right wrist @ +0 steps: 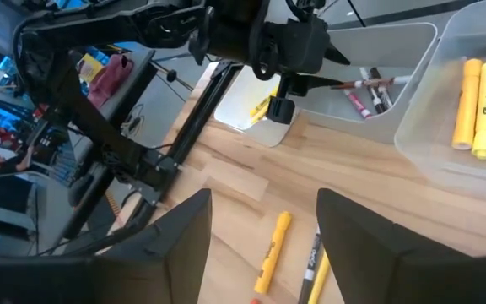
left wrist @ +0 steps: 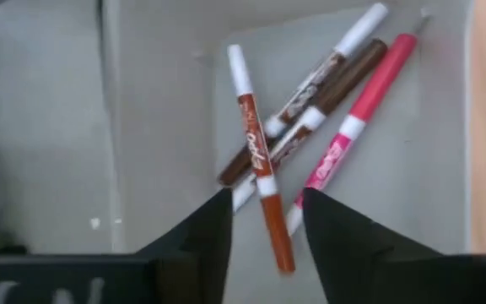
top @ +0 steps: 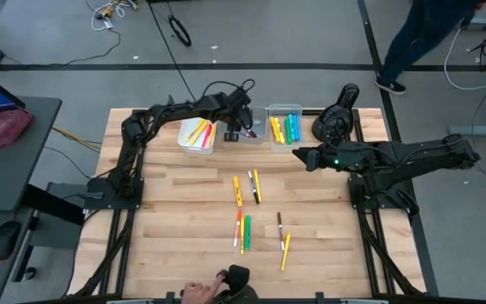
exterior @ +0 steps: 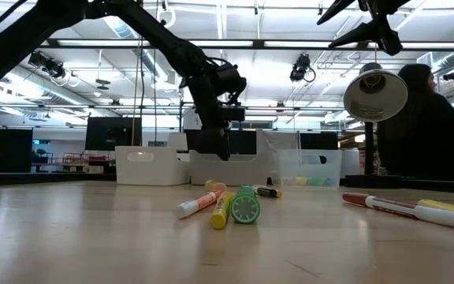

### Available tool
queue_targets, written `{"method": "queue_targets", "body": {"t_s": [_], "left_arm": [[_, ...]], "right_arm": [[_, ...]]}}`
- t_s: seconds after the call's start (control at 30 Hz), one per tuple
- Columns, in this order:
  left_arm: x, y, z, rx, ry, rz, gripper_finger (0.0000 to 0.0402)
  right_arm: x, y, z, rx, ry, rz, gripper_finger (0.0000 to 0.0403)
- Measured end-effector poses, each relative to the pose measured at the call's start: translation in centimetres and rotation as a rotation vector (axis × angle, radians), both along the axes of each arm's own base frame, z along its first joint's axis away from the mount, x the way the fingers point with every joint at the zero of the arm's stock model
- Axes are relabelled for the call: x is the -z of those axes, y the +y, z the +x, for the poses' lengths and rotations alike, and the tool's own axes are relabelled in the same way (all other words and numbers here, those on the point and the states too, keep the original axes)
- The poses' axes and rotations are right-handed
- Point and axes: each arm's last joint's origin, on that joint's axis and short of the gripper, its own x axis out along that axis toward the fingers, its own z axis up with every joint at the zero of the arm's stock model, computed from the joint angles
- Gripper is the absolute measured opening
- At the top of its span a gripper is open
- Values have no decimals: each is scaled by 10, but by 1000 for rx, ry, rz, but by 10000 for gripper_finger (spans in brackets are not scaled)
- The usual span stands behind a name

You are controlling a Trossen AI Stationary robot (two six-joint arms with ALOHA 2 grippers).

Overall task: Pick & Place Markers
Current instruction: Put the yellow pen into the white bin

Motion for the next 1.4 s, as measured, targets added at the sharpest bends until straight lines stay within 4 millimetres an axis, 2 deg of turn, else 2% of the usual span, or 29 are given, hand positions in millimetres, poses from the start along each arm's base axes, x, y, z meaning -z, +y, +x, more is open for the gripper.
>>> {"method": "queue_targets", "body": {"t_s": [0.17,0.27,0.47,0.57,0.67,0.77,0.87,1.07,1.2,1.4], "left_arm": [[-37,-14,-3,-104,-19,149,202],[-70,-28,-8,-215,-150,146,215],[-133,-56,-27,-449,-553,-174,207],[-153,-68,-36,-511,-659,-294,195],[-164,-86,-42,-543,-682,-354,181],[-164,-112,-45,-520,-650,-397,165],[-156,-141,-50,-518,-642,-435,149],[-133,-190,-77,-558,-762,-484,118],[-117,-206,-105,-572,-845,-536,105],[-97,-208,-156,-583,-944,-587,92]], "right_arm": [[3,-2,-2,-12,61,-51,217],[5,-6,-3,-23,122,-116,217],[9,-13,-3,-132,194,-136,217],[10,-12,-2,-257,212,-137,217],[12,-9,-1,-358,225,-133,217],[15,-7,-1,-437,232,-139,217],[16,-6,-1,-500,234,-131,217],[16,-4,-1,-532,224,-113,217],[13,-4,1,-530,187,-122,217],[2,-4,14,-491,28,-96,217]]}}
